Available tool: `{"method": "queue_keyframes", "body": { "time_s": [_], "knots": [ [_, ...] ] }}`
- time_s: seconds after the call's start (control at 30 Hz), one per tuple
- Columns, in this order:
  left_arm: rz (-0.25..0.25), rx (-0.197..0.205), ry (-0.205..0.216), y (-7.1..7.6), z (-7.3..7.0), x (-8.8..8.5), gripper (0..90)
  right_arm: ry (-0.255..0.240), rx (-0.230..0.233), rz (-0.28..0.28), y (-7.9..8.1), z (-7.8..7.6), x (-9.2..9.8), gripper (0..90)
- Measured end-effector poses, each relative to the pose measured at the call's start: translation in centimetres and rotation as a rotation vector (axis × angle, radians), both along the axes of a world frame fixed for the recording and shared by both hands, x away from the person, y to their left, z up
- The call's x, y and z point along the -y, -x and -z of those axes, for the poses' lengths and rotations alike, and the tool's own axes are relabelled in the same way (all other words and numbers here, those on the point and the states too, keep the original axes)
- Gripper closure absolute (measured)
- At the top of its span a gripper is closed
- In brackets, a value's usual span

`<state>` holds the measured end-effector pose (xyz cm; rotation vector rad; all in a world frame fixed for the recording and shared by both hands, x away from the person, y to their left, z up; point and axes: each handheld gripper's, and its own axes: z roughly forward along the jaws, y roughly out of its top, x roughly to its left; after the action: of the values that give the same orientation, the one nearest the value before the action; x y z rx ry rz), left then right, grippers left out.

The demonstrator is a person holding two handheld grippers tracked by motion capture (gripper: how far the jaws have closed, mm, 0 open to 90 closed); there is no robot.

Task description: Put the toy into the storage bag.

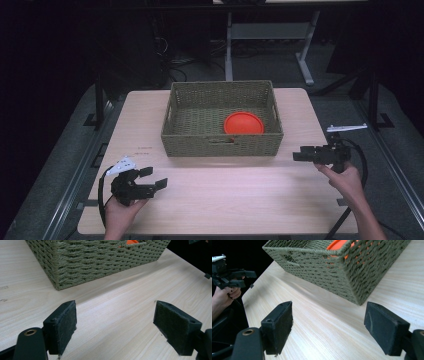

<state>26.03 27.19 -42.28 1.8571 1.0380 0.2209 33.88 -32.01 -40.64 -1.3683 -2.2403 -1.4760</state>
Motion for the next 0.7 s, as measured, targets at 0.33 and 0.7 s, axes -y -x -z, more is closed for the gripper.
{"method": "queue_keyframes", "body": {
  "time_s": [0.33, 0.7],
  "knots": [
    [0.002, 0.004, 0.000, 0.0, 0.0, -0.1, 18.1, -0.001, -0.015, 0.003, 0.9, 1.2, 0.4, 22.1],
    [0.000, 0.001, 0.001, 0.0, 0.0, 0.0, 18.0, -0.035, -0.019, 0.015, 2.8, 3.8, 0.4, 23.3]
  ]
}}
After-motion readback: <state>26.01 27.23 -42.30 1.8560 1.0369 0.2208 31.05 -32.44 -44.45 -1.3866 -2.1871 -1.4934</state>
